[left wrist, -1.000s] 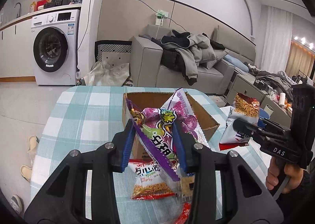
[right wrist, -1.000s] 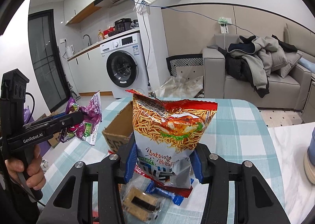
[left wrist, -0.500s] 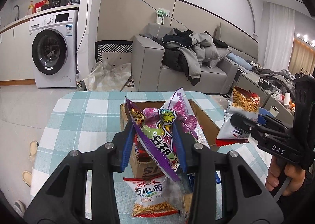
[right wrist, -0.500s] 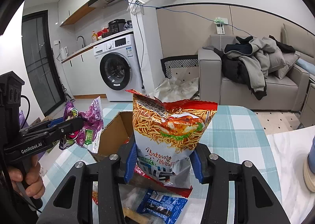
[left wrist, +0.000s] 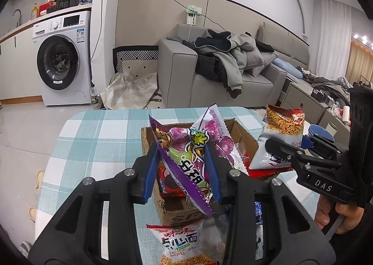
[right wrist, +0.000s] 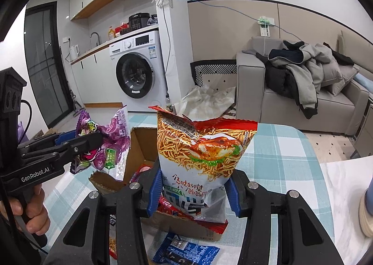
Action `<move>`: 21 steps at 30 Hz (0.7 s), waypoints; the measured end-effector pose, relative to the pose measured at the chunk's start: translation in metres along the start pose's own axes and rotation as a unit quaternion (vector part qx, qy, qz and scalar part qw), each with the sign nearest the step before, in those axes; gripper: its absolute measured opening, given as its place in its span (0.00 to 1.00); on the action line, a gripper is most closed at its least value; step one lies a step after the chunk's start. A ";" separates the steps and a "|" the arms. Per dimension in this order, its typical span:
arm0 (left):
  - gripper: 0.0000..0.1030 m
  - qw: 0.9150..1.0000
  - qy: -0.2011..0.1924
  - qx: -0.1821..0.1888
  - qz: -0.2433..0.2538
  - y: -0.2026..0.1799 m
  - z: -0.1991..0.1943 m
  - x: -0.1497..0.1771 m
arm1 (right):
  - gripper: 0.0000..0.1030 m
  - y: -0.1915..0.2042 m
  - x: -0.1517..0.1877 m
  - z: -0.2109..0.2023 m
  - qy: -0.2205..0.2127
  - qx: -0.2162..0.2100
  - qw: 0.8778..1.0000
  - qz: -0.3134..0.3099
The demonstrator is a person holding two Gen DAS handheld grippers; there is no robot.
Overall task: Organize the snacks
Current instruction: 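Lower both bags into the box and open both tools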
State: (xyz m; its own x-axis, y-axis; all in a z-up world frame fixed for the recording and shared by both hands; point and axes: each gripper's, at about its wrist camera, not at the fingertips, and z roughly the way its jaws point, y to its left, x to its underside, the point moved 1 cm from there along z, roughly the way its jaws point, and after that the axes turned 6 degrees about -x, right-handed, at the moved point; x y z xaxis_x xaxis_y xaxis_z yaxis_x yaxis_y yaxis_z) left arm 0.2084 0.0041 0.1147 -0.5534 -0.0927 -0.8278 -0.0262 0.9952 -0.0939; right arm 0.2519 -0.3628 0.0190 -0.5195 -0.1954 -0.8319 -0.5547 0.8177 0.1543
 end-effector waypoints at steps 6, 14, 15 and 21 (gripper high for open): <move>0.34 1.000 0.010 -0.001 0.002 -0.001 0.023 0.000 | 0.46 -0.003 0.000 0.020 0.016 -0.005 1.000 -0.005; 0.34 1.000 0.025 -0.006 0.011 -0.005 0.052 0.002 | 0.46 -0.008 0.005 0.040 0.034 -0.011 0.999 -0.011; 0.34 1.000 0.027 -0.007 0.013 -0.005 0.055 0.003 | 0.46 -0.008 0.006 0.041 0.035 -0.011 0.999 -0.011; 0.35 0.999 0.043 -0.012 0.025 -0.010 0.072 0.009 | 0.49 -0.012 0.009 0.052 0.050 -0.021 0.998 -0.006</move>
State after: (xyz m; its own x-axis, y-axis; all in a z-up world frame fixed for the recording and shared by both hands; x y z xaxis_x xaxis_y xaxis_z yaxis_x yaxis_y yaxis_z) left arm 0.2633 -0.0088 0.0683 -0.6241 -0.0409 -0.7803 -0.0160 0.9991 -0.0396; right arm 0.2883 -0.3462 -0.0180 -0.5738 -0.2603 -0.7765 -0.5874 0.7915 0.1687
